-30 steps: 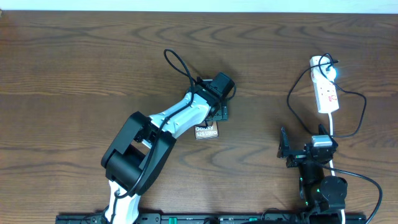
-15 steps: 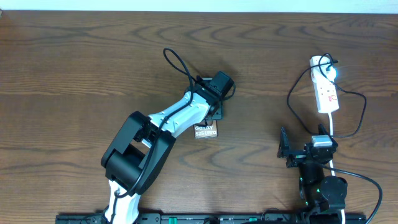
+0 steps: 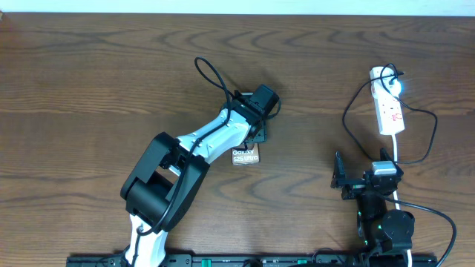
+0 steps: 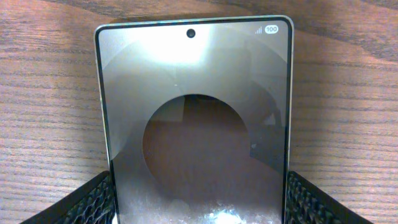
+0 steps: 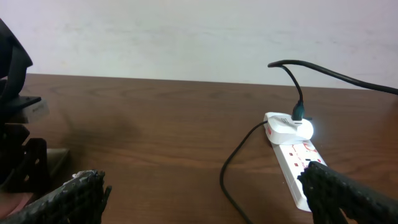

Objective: Plug charger to phone and switch on socket

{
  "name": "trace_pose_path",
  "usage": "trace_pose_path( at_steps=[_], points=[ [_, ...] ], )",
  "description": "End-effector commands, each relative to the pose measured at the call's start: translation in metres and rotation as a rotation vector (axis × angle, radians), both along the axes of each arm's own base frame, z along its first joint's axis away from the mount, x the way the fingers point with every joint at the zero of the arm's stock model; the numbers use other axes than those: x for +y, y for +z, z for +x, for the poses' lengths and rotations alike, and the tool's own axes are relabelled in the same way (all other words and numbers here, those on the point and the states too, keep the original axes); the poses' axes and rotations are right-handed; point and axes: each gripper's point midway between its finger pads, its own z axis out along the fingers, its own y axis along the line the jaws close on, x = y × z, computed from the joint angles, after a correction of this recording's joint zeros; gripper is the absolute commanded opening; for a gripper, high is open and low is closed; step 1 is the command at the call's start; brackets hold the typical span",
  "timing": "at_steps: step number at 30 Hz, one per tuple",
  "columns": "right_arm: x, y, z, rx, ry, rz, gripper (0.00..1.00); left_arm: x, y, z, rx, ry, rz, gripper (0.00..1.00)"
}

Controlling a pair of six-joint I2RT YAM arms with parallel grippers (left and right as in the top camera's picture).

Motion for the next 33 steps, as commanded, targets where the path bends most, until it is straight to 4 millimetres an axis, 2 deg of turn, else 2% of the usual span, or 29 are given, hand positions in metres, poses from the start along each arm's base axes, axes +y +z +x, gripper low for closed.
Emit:
trace_pose_path(
  at_steps=[1, 16, 28, 33],
  points=[
    [-0.002, -0.001, 0.0, 0.003, -0.007, -0.009, 0.99, 0.008, -0.073, -0.064, 0.294, 0.008, -0.018, 0.54],
    [-0.002, -0.001, 0.0, 0.003, -0.007, -0.009, 0.99, 0.009, -0.06, -0.063, 0.288, 0.009, -0.022, 0.52],
    [-0.002, -0.001, 0.0, 0.003, -0.007, -0.009, 0.99, 0.003, -0.03, -0.055, 0.236, 0.002, -0.062, 0.52],
    [-0.002, -0.001, 0.0, 0.003, -0.007, -0.009, 0.99, 0.002, -0.026, -0.055, 0.228, -0.002, -0.067, 0.52]
  ],
)
